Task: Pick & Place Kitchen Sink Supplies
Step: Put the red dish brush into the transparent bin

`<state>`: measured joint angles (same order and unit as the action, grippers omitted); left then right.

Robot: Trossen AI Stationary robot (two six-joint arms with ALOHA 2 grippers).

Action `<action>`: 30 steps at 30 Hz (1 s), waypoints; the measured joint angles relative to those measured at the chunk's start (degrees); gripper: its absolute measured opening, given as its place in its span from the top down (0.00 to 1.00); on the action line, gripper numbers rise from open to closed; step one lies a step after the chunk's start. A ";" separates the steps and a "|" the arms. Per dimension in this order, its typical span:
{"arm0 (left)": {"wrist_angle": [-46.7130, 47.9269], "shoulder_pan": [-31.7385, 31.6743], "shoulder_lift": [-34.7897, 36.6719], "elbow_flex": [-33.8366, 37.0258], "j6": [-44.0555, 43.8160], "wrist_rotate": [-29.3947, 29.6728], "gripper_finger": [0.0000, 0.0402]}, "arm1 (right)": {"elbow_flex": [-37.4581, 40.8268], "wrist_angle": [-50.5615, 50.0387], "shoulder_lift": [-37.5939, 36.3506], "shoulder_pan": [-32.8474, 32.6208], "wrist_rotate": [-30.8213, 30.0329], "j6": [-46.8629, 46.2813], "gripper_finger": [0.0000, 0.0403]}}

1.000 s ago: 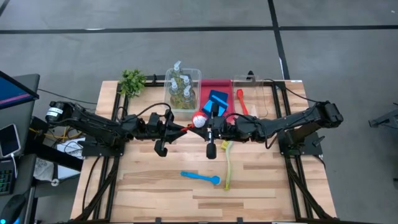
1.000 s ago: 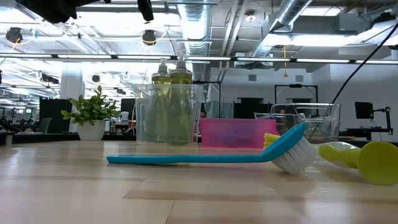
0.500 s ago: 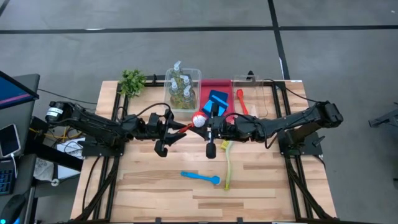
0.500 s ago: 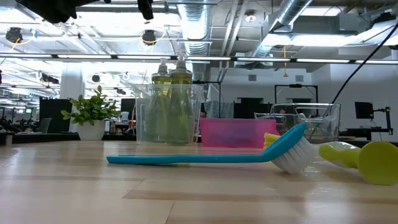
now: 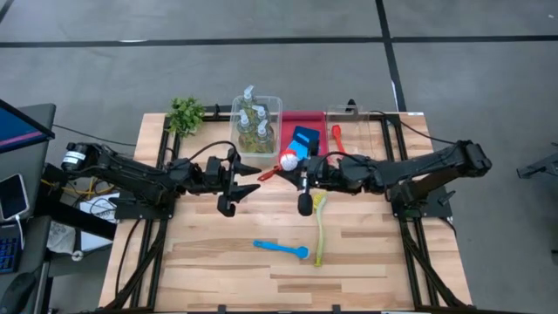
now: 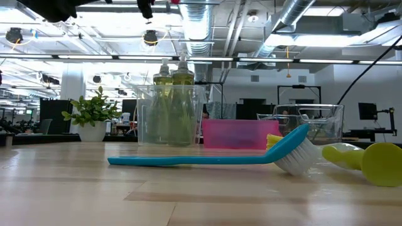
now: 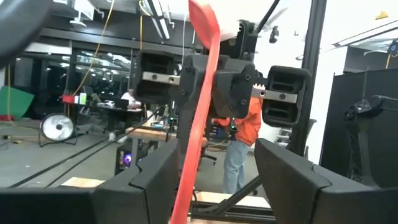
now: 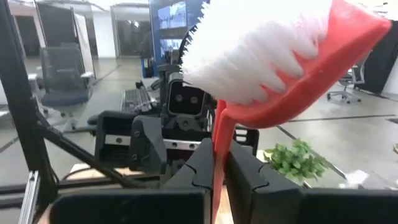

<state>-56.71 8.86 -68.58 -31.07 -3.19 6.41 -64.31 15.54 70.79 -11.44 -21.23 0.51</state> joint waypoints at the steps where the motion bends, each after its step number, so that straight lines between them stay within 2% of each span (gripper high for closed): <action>1: 0.07 -0.20 0.00 0.00 -0.15 0.02 0.48 | 0.00 -1.30 -0.81 0.02 -0.01 0.00 0.98; 10: 2.51 -2.58 0.00 0.00 -0.69 0.28 0.48 | 0.00 -18.15 -8.97 2.60 -0.12 -4.46 0.97; 16: 5.64 -3.96 0.00 0.00 -0.69 4.23 0.48 | 0.00 -31.99 -14.09 5.74 -2.01 -8.55 0.98; 22: 7.40 -4.16 -0.02 0.00 -0.69 8.81 0.48 | 0.00 -47.09 -17.30 11.33 -4.43 -12.31 0.97; 30: 8.05 -4.15 -0.02 0.00 -0.69 9.90 0.48 | 0.00 -61.88 -17.65 22.14 -4.59 -14.76 0.98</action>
<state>-48.66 4.71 -68.60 -31.07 -3.88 16.32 -64.31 -46.34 53.14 10.70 -25.82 -14.25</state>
